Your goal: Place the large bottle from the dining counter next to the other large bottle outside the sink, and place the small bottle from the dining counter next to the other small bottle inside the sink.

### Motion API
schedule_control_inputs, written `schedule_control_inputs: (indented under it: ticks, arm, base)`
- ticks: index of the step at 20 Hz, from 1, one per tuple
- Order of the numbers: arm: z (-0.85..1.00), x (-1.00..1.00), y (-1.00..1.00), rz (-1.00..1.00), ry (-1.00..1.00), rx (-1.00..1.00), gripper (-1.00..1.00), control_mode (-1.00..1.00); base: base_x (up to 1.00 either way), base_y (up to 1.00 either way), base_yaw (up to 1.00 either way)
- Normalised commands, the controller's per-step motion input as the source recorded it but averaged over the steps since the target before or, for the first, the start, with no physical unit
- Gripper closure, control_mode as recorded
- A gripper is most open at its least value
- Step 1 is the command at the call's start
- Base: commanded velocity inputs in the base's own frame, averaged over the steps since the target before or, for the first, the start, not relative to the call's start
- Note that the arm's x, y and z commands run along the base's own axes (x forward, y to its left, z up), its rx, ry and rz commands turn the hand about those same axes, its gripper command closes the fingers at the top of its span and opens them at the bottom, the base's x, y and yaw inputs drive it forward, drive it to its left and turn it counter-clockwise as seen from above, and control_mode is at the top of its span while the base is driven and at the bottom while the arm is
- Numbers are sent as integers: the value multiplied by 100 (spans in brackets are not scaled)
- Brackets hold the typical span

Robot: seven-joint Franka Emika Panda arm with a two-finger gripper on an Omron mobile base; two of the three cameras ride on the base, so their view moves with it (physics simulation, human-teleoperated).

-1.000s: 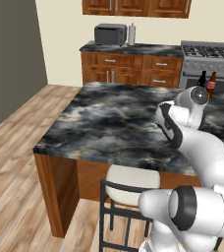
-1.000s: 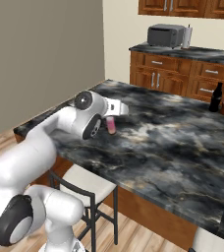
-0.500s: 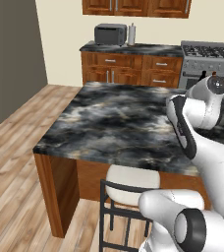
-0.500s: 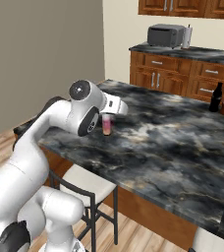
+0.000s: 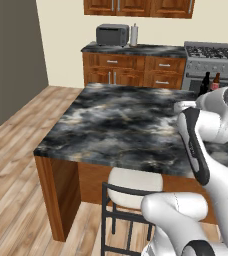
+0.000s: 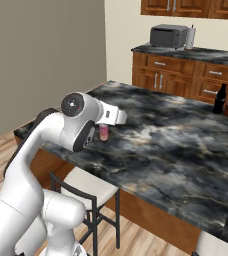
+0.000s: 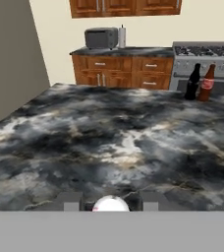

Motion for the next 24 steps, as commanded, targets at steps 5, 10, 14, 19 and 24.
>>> schedule_control_inputs:
  ticks: [5, 10, 14, 19, 24]
  arm:
    - [0, 0, 0, 0, 0, 0, 100, 100]
    - [0, 0, 0, 0, 0, 0, 100, 100]
    - [0, 0, 0, 0, 0, 0, 100, 100]
    - [0, 0, 0, 0, 0, 0, 100, 100]
    - [0, 0, 0, 0, 0, 0, 100, 100]
  base:
    - [-17, 7, -1]
    - [-38, 44, -9]
    - [-40, 65, -21]
    - [-22, 36, -33]
    - [0, 0, -50]
